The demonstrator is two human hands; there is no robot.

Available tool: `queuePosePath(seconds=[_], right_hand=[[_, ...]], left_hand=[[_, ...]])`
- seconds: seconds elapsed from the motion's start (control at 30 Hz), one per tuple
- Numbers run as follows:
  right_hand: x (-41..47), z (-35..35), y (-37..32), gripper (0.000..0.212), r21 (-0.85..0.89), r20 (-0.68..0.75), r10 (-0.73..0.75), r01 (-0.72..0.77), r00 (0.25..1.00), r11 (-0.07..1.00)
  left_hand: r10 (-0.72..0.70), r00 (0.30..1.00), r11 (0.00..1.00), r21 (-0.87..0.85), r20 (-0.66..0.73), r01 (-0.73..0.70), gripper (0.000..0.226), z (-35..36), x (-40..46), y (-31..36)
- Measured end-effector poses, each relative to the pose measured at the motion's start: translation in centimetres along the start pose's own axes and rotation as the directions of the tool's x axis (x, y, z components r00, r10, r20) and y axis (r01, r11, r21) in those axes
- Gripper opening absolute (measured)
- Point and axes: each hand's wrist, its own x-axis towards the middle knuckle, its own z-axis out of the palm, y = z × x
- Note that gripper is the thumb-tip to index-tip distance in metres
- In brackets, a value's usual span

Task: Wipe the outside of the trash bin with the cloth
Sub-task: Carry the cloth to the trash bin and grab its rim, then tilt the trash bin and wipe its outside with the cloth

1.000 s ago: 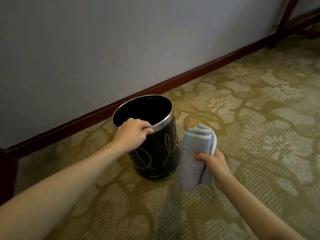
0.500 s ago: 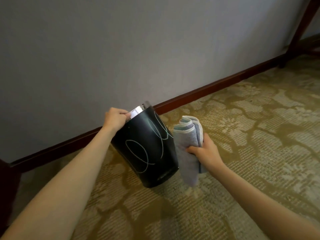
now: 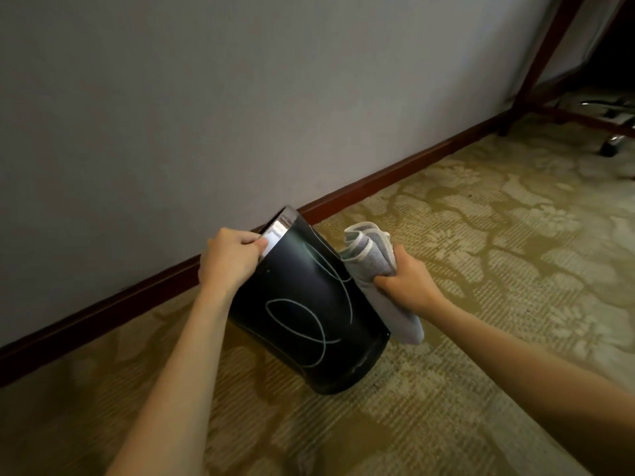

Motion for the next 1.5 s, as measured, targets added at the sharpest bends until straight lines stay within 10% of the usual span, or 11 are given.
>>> queuePosePath(seconds=[0.3,0.43,1.5], right_hand=[[-1.8,-0.4,-0.2,0.028,-0.259,-0.256,-0.126,0.058,0.958,0.964],[-3.0,1.4,-0.4,0.031,-0.344,-0.077,-0.085,0.054,0.993,0.937],[-2.1,2.0,-1.4,0.042,0.006,-0.074,-0.072,0.072,0.995,0.997]], left_hand=[[0.014,1.000,1.000,0.027,0.006,-0.014,0.031,0.0,-1.0,1.1],[-0.015,0.999,0.999,0.039,-0.037,0.017,0.036,-0.4,-1.1,0.5],[0.038,0.999,0.990,-0.137,-0.034,-0.043,0.025,-1.2,-4.2,-3.0]])
